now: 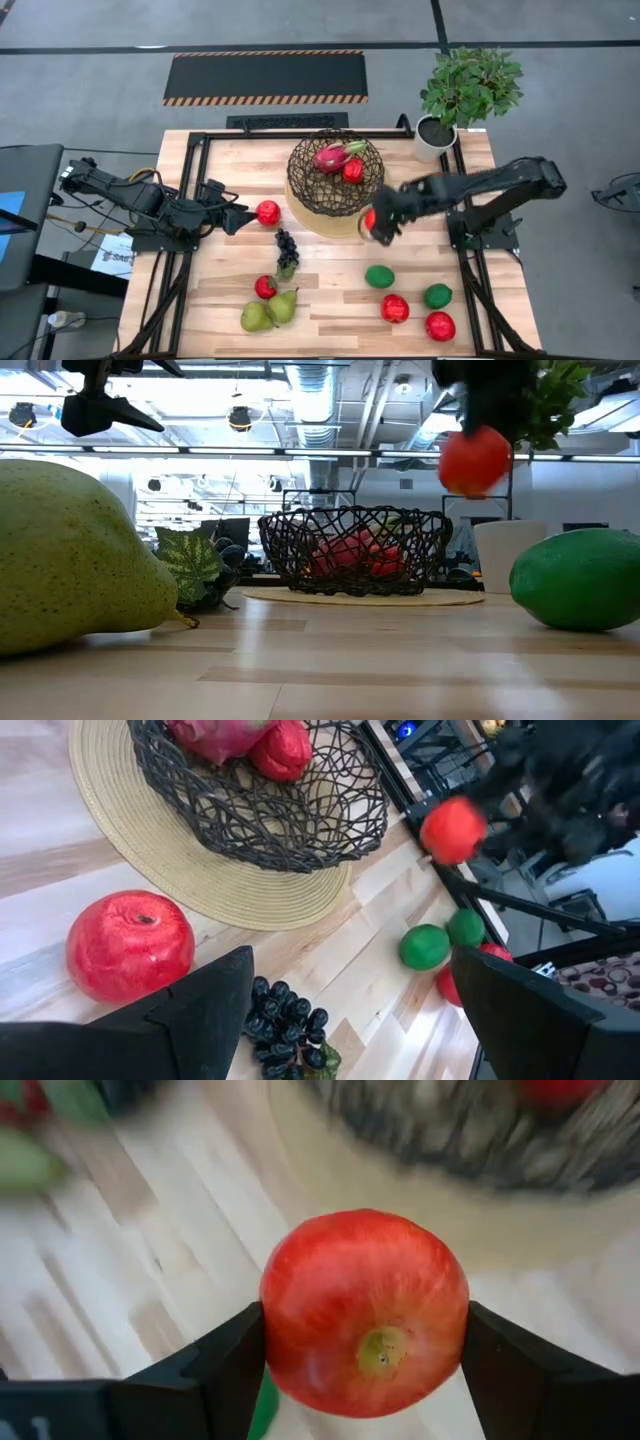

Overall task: Build produce basket
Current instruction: Put the red apple into the black wire basket

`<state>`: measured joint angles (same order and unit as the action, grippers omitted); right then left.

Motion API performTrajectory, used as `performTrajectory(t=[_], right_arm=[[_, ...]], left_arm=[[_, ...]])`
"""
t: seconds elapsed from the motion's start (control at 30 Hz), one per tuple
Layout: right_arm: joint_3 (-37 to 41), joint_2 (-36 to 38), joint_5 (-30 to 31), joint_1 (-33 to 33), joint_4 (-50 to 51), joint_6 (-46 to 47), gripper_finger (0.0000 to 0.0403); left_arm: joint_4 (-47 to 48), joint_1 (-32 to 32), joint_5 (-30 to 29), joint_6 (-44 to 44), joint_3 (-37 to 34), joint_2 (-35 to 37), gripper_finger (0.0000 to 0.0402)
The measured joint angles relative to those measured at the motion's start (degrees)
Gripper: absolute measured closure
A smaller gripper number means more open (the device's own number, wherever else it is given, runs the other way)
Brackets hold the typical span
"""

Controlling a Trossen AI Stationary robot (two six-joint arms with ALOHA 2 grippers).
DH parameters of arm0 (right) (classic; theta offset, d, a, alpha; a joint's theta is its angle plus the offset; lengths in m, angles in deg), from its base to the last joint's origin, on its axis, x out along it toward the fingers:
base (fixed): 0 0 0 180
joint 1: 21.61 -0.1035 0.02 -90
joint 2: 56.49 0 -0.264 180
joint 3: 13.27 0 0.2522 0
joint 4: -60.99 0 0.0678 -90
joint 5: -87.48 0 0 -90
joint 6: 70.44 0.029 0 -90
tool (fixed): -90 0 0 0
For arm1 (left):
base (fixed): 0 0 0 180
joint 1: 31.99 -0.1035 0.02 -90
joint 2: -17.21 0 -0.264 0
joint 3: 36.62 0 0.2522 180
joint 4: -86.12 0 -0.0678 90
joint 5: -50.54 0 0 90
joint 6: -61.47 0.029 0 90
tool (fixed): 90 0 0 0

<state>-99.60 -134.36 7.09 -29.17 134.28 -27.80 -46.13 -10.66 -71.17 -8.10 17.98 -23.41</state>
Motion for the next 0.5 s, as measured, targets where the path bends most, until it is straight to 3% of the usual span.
performTrajectory(t=[0.2,0.5], right_arm=[[-7.93,-0.20,4.89,12.09,-0.41,-10.78,0.0115],[-10.91,-11.85,0.30,26.78,-1.04,-20.32,0.0115]], left_arm=[[0.03,0.00,-1.53,-0.61,0.00,0.00,0.0077],[0.14,0.00,-1.91,-1.25,0.00,-0.02,0.0077]])
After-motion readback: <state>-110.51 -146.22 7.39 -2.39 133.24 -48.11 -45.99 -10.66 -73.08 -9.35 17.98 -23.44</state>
